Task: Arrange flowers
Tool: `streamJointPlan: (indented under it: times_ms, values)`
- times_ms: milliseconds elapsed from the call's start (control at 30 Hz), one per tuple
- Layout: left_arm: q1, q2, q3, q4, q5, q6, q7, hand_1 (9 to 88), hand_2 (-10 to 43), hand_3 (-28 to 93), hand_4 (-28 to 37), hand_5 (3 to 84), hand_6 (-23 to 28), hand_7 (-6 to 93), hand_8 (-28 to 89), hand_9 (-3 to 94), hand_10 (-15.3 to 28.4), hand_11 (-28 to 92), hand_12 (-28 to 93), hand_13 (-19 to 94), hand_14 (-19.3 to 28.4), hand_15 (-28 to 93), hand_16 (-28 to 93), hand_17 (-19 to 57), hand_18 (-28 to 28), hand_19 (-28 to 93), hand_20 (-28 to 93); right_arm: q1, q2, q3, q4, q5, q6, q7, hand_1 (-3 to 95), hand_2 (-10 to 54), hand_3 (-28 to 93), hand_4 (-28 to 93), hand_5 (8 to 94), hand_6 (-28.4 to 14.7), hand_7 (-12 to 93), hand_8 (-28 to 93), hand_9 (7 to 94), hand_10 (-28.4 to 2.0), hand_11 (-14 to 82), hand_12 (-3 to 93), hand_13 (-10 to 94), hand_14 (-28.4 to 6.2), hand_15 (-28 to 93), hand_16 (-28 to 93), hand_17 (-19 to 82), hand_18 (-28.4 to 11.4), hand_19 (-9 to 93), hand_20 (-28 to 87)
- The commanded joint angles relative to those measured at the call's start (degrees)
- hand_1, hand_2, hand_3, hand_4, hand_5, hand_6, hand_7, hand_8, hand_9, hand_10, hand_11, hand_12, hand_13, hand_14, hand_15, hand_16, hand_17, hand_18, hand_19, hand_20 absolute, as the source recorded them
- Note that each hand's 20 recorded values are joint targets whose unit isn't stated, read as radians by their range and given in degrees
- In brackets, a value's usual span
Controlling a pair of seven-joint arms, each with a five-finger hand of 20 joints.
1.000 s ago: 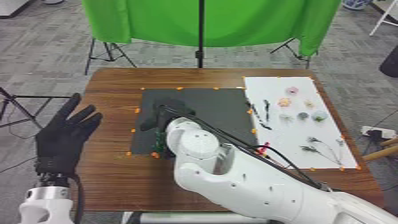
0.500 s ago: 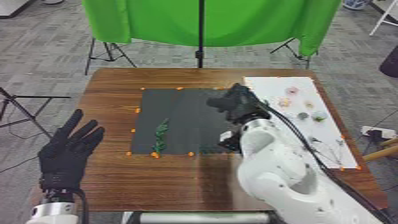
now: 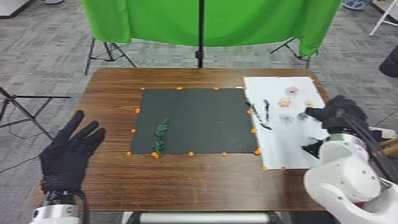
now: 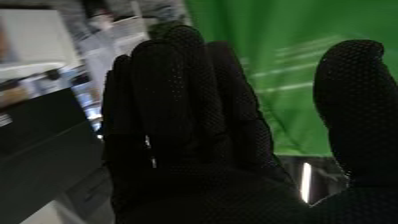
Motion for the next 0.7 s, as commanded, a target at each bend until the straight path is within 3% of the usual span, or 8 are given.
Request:
streamJointPlan:
  times_ms: [33,300,367,467,567,700]
  values:
    - [0.3,-0.98,-0.60,0.27,0.54,-0.03,-1.23,18.7,7.0,80,-28.3,34.4,6.8,9.3,-9,34.5,20.7,21,10,24,28.4,49,-11,-9.1,28.4,54,-5,-12.4,3.7,6.9,1.0,1.4,-5.1,1.4,31.6,-6.7,74,-25,62.9,-7.5,15,-12,65.1,-19.7,40.5,16.0,64,-16.0,72,12,29,-26.6,91,7]
    - [-0.2,-2.01,-0.75,0.34,1.23,-0.83,-2.71,18.6,7.2,80,-28.3,34.4,6.8,9.3,-9,34.6,20.7,21,10,24,28.4,49,-11,-9.1,28.4,54,-5,-14.5,5.0,6.4,2.1,4.5,-9.1,1.2,33.1,-8.9,74,-25,63.1,-7.1,15,-12,64.8,-19.5,40.2,16.0,64,-15.8,73,12,29,-26.8,91,7]
    - [-0.2,-1.66,-0.69,0.38,1.11,-0.68,-2.31,18.4,7.2,80,-28.3,34.4,6.9,9.2,-9,34.6,20.7,21,10,24,28.4,49,-12,-9.1,28.4,54,-5,-14.1,5.4,5.4,2.5,3.4,-9.5,0.7,33.2,-9.2,74,-25,63.2,-7.0,15,-12,64.8,-19.5,40.2,16.0,63,-15.8,73,12,29,-26.8,91,7]
    - [-0.1,-2.07,-0.91,0.33,1.27,-0.68,-2.71,18.5,7.2,80,-28.3,34.4,6.9,9.2,-9,34.6,20.7,21,10,24,28.4,49,-11,-9.1,28.4,54,-5,-11.6,5.7,2.7,3.8,2.8,-9.9,0.8,34.3,-9.4,75,-26,63.8,-6.5,16,-12,64.8,-19.1,40.2,16.0,64,-15.6,73,12,28,-26.8,91,7]
    - [0.2,-1.23,-0.36,0.24,0.56,-0.07,-1.78,18.5,7.2,80,-28.3,34.4,6.9,9.2,-9,34.5,20.7,21,10,24,28.4,49,-12,-9.1,28.4,54,-5,-7.5,6.3,-1.5,6.3,2.0,-10.1,0.9,35.6,-9.5,74,-26,65.4,-5.5,16,-12,65.3,-18.5,40.4,16.0,64,-15.1,72,12,29,-26.6,91,7]
    - [-0.2,-1.11,-0.27,0.35,0.64,-0.04,-1.47,18.6,7.3,80,-28.3,34.4,6.9,9.2,-9,34.5,20.7,21,10,24,28.4,49,-11,-9.1,28.4,54,-5,-3.4,7.1,-5.2,9.1,0.3,-11.9,0.0,40.0,-9.1,74,-27,72.3,-3.1,18,-10,70.5,-16.3,40.8,16.4,68,-13.4,70,13,30,-25.8,91,8]
